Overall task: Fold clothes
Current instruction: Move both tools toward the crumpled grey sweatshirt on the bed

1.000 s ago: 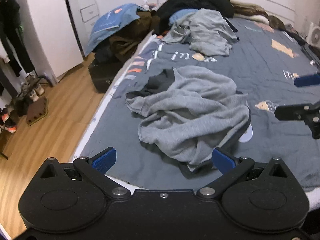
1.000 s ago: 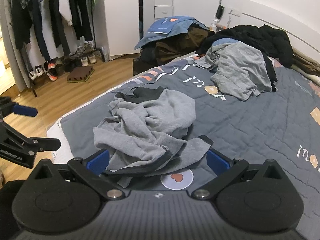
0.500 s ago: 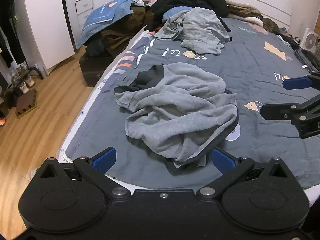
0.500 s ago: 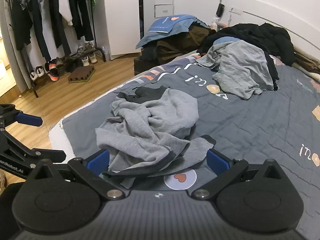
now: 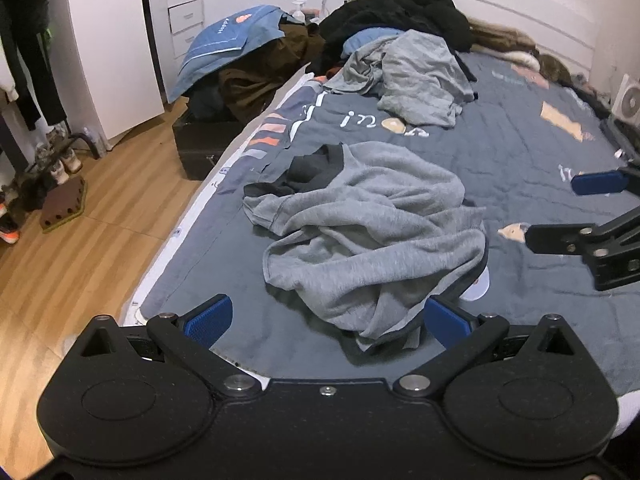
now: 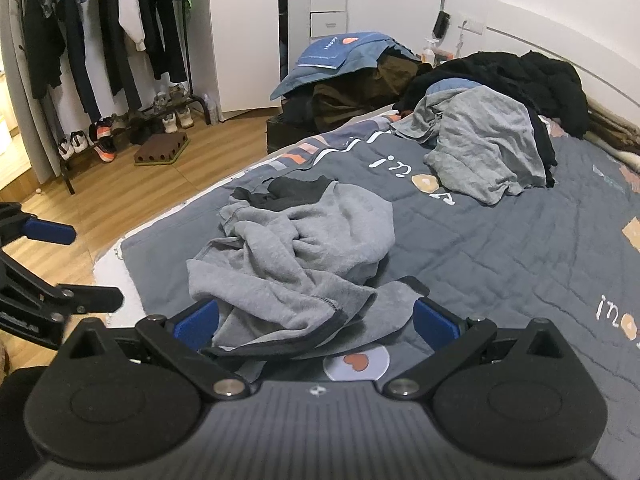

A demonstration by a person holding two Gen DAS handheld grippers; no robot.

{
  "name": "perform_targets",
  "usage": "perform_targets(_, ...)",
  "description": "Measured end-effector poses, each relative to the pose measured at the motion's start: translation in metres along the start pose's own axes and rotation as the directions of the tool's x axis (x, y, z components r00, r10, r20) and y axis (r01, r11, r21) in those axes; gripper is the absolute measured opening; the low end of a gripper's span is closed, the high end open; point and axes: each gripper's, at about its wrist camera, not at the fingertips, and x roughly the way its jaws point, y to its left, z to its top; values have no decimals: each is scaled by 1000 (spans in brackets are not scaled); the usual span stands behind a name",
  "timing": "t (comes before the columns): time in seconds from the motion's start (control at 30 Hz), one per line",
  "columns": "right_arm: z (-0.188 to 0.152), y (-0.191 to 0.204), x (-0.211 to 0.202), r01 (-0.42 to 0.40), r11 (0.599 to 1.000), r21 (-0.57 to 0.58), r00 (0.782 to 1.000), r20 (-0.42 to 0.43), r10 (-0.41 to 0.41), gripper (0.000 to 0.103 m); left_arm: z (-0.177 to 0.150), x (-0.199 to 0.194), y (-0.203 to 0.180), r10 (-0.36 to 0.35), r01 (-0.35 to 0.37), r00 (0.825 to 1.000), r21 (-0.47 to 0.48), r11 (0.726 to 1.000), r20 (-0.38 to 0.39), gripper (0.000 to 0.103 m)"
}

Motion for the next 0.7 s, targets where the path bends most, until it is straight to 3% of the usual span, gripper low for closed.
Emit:
perform_targets(0.17,10,-7,17,30,1000,-8,1000,4,-30,103,4,-6,20,-13,16,999,-71,997,39,103)
perform_targets(0.33,21,-19,46,36,999,8,999,-11,-36,103,5,1,39,-10,14,1000,-143,990,27,103)
perform_targets(0.7,30,-37,122,17,993,114,996,-85,-7,101,1,9,44,-11,13,1000,-168,986,12,103)
